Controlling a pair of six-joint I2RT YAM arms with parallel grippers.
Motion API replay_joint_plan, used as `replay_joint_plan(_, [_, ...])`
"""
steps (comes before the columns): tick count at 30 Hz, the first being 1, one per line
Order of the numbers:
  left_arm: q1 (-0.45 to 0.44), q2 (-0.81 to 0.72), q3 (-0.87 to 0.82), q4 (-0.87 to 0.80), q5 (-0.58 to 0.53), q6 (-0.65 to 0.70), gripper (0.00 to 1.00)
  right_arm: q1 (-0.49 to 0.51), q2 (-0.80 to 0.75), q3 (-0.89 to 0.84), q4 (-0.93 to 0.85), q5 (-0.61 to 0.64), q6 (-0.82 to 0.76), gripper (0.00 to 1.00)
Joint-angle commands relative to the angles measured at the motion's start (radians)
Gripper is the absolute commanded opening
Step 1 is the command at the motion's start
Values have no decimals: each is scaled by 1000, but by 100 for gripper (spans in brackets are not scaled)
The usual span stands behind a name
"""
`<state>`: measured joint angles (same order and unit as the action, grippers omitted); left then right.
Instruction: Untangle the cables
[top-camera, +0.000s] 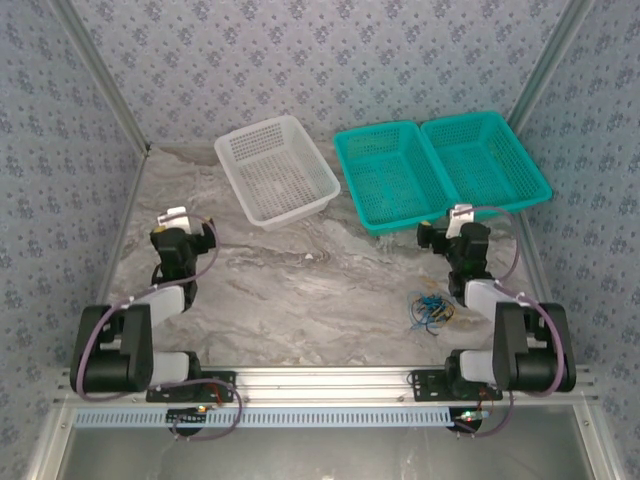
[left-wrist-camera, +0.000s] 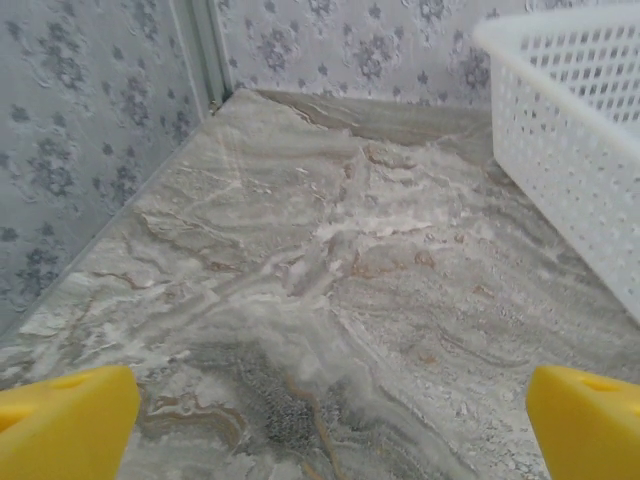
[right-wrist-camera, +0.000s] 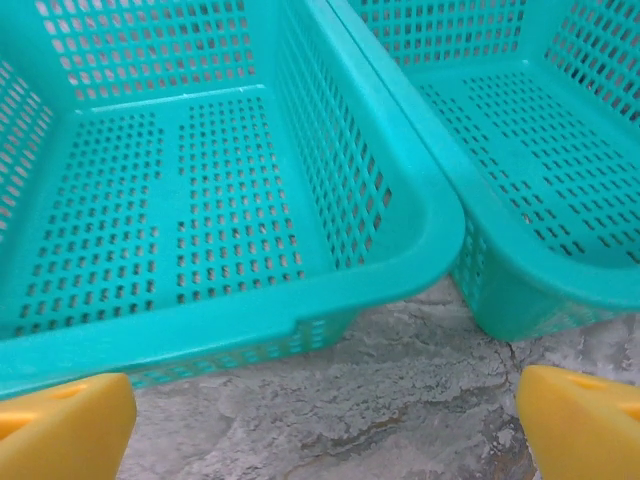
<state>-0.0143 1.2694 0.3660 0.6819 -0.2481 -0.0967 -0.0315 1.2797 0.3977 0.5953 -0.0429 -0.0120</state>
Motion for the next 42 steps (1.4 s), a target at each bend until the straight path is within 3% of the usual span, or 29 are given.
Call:
replay_joint_plan(1, [-5,-99,39,-186,-67,-104,99,3,-81,29,-145,-34,40,100])
replay_joint_plan(6, [-20,-197,173,-527,-47,-303,99,23,-177,149,-446,-68,147,100])
replay_joint_plan(10, [-56,-206,239,-657,13,-436,99,52,-191,280,-739,-23,273,100])
replay_joint_plan(14, [-100,-205,236,-625,116,-517,99,98,-185,394,-1029,76,397,100])
replay_joint_plan(19, [-113,-188,217,-618,152,-635,99,137,-175,464,-1321,36,445,100])
replay_joint_plan(22, [-113,-192,125,-463,176,-654,99,164,-174,461,-1440,45,476,100])
replay_joint_plan(24, [-113,-209,78,-409,163,-663,99,196,-172,455,-1511,116,511,100])
replay_joint_plan(29, [-113,-260,42,-398,157,-641,100,233,-181,405,-1577,164,599,100])
replay_joint_plan(33, [-114,-266,65,-415,277,-546,100,240,-183,345,-1536,175,618,100])
replay_joint_plan(36, [-114,-256,121,-522,346,-505,99,240,-158,319,-1494,151,616,100])
replay_joint_plan(42, [-113,-249,147,-603,403,-483,99,245,-86,275,-1434,97,592,99])
